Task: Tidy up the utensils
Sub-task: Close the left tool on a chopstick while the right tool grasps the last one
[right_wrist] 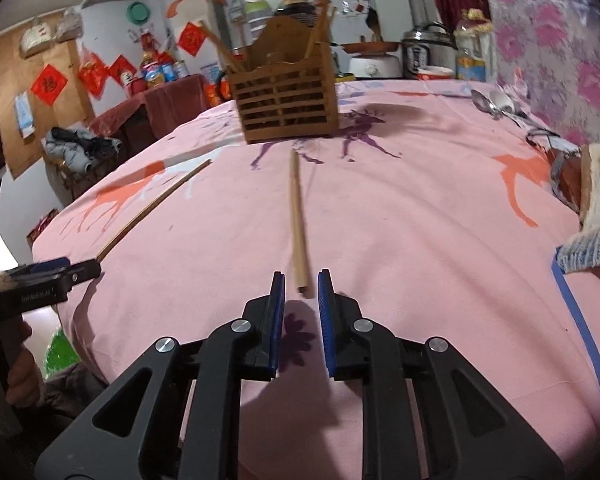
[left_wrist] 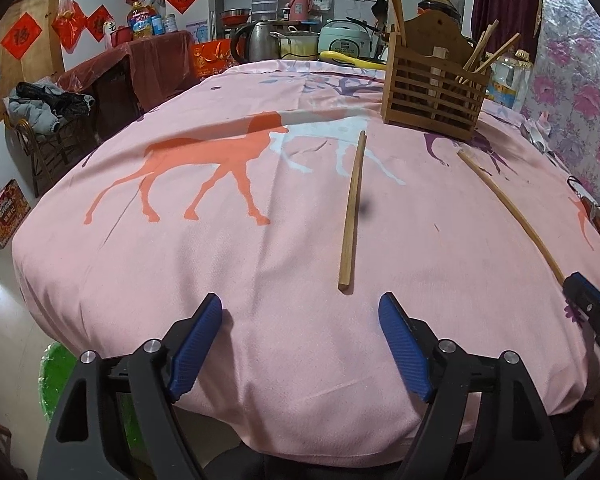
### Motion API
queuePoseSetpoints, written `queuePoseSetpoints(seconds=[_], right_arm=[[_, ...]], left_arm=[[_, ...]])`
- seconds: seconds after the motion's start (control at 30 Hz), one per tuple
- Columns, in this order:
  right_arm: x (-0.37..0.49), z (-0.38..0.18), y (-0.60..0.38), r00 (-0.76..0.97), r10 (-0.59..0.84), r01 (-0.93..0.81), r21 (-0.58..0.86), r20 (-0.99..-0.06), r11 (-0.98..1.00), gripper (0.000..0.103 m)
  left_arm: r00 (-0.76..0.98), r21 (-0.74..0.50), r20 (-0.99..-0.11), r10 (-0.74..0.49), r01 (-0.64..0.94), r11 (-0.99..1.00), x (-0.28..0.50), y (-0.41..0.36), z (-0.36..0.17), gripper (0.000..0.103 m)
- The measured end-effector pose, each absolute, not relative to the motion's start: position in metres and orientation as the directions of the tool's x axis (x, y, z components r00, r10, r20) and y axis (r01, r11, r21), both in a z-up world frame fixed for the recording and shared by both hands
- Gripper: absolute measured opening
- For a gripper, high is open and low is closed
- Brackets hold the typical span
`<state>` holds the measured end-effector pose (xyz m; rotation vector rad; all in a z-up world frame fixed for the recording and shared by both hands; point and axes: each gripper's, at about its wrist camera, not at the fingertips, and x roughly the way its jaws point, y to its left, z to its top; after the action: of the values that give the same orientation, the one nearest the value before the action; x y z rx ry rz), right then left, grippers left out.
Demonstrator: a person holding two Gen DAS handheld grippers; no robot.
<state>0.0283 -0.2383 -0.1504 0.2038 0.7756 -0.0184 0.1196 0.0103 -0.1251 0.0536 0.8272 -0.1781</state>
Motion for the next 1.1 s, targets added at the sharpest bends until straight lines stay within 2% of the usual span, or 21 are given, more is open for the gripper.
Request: queuePoseSetpoints(seconds=[0.1,0.23,0.47,0.63,0.73,1.03,1.1], right_arm=[[0.028,-0.149,-0.236,0.722,0.051,0.083,0.159,-0.690,0.984,0.028],[0.028,-0.149,-0.242,0.722,0.048,0.102,0.174,-0.690,0.979,0.029],[0.029,-0.152,-0.248,0.724,0.046,0.120,0.191,-0.688,0.974,0.029],[0.031,-0.153,-0.245,0.723,0.049,0.102,0.178,-0.689,0.979,0.029],[0.032,-0.154,-0.245,0.721,0.048,0.102,0.175,-0.691,0.979,0.029],[0.039,-0.160,-0.239,0.718,0.026,0.102,0.142,-0.696,0.984,0.026],[0.040,-0.160,-0.236,0.718,0.036,0.087,0.141,-0.696,0.986,0.010]], left_arm=[[0.666,-0.032,-0.732,-0.148,0.182,0.983,0.120,0.011,-0.125,0.078],[0.670,-0.040,-0.724,-0.164,0.196,0.980,0.121,0.010,-0.124,0.063],[0.684,-0.023,-0.710,-0.166,0.213,0.977,0.128,-0.002,-0.126,0.047],[0.696,0.006,-0.697,-0.175,0.249,0.968,0.126,-0.013,-0.127,0.018],[0.694,0.008,-0.696,-0.183,0.262,0.965,0.123,-0.015,-0.127,0.014],[0.693,-0.007,-0.696,-0.190,0.258,0.966,0.124,-0.014,-0.128,0.014],[0.692,-0.008,-0.696,-0.192,0.260,0.966,0.123,-0.014,-0.128,0.014]])
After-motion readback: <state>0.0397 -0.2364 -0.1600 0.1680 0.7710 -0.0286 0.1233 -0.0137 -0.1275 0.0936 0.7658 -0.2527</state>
